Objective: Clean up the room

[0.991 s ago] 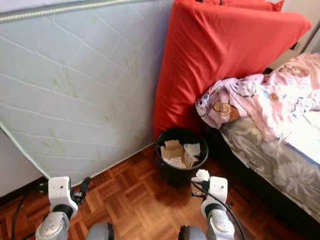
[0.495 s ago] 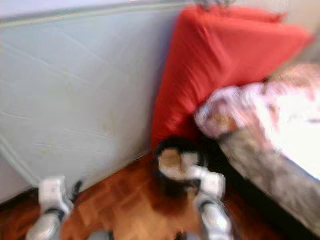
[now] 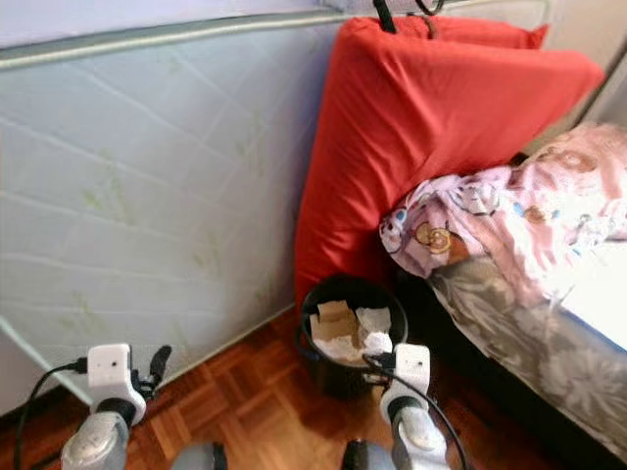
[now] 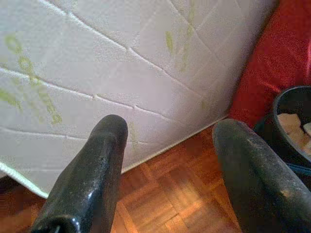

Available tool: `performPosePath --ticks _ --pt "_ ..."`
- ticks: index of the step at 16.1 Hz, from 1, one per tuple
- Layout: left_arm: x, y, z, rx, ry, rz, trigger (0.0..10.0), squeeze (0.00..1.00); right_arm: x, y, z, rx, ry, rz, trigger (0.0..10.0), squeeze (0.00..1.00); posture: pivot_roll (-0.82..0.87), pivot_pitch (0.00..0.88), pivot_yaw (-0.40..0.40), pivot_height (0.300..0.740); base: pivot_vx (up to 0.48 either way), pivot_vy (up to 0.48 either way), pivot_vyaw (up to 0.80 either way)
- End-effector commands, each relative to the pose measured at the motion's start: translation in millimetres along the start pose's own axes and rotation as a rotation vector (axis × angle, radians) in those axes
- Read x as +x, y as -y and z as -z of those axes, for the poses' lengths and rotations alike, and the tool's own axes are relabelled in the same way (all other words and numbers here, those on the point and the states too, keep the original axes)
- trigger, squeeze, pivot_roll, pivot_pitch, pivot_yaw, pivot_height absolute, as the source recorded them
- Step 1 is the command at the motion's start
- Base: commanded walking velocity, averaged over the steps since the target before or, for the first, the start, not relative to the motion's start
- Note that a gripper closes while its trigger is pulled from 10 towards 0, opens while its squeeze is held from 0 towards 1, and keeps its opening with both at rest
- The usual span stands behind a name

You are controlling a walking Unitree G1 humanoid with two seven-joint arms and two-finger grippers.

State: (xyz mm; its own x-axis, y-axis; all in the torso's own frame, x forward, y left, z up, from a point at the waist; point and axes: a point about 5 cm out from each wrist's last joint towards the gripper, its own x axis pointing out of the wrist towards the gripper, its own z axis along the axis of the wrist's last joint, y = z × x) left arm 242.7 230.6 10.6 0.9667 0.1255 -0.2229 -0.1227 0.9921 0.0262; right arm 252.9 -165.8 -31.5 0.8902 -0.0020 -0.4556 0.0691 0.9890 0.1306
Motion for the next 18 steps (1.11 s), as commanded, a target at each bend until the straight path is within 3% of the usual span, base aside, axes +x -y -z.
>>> performPosePath --ticks 1,11,18 --pt "0.6 6.5 0.2 -0.012 0.0 0.016 10.0 0.0 -0.1 7.9 -0.7 -0.011 -0.011 0.019 10.0 0.0 0.06 0.0 -0.06 0.603 0.315 0.0 0.0" --pt "-2.4 7.2 -2.1 -0.003 0.006 0.031 10.0 0.0 5.5 6.2 -5.9 -0.023 -0.045 0.028 10.0 0.0 0.08 0.005 -0.061 0.603 0.313 0.0 0.0" --pt "-12.0 13.6 -6.8 -0.01 0.027 0.049 10.0 0.0 15.0 1.0 -19.0 -0.044 -0.08 -0.006 10.0 0.0 0.11 0.109 -0.095 0.603 0.316 0.0 0.0"
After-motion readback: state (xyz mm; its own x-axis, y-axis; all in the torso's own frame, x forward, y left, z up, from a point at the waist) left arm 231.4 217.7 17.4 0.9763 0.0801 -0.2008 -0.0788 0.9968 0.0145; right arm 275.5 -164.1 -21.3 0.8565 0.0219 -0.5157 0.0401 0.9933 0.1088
